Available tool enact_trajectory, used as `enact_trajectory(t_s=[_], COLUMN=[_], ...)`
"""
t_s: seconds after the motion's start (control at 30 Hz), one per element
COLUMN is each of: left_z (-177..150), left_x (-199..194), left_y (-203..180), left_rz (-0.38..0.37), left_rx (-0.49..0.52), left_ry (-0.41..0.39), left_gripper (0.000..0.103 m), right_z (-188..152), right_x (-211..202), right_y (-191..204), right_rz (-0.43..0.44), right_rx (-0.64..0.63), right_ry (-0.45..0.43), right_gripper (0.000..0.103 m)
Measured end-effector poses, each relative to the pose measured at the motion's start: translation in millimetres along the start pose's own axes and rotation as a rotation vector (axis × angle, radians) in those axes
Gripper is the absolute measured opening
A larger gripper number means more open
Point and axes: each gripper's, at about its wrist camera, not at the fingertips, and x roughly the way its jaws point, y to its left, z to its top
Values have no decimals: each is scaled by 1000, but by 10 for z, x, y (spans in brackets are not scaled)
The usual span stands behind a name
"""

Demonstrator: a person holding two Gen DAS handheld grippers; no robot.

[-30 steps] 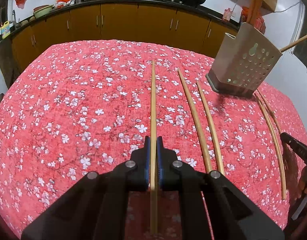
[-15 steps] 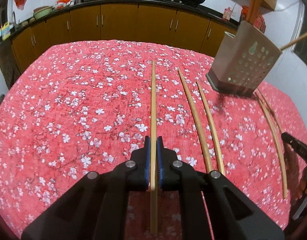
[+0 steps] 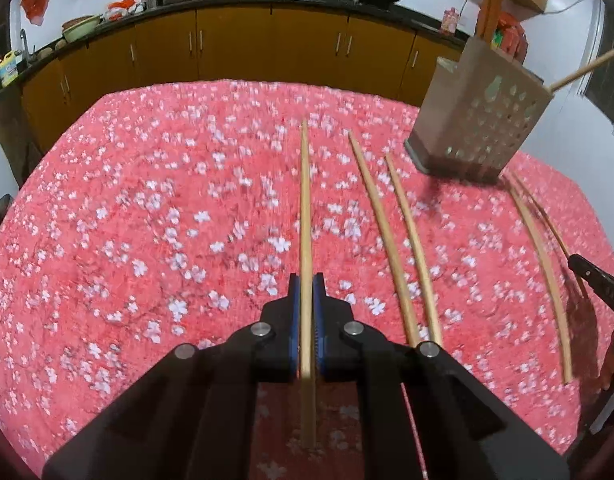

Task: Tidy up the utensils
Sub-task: 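Lift both held chopsticks upright and carry them over the beige holder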

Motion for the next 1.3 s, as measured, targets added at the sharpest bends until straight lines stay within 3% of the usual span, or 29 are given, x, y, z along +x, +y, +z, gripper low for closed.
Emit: enact_trajectory(t_s=[0.6,0.93,1.3], left_z=[514,682,937], left_x=[-969,-1282,-1752], left_y=[-97,-185,-612], left_rz=[-35,-66,-213], left_rx=[-3,19,107], left_ry=[-288,-369,-467], left_gripper=[8,8,7], right_z=[448,618,1053], right_x=[-779,-1008,-1624], right_y=[1,66,279], right_rz=[11,30,203], right_rx=[2,-12,-14], right_ry=[-269,-355,-515], right_gripper=[8,7,7])
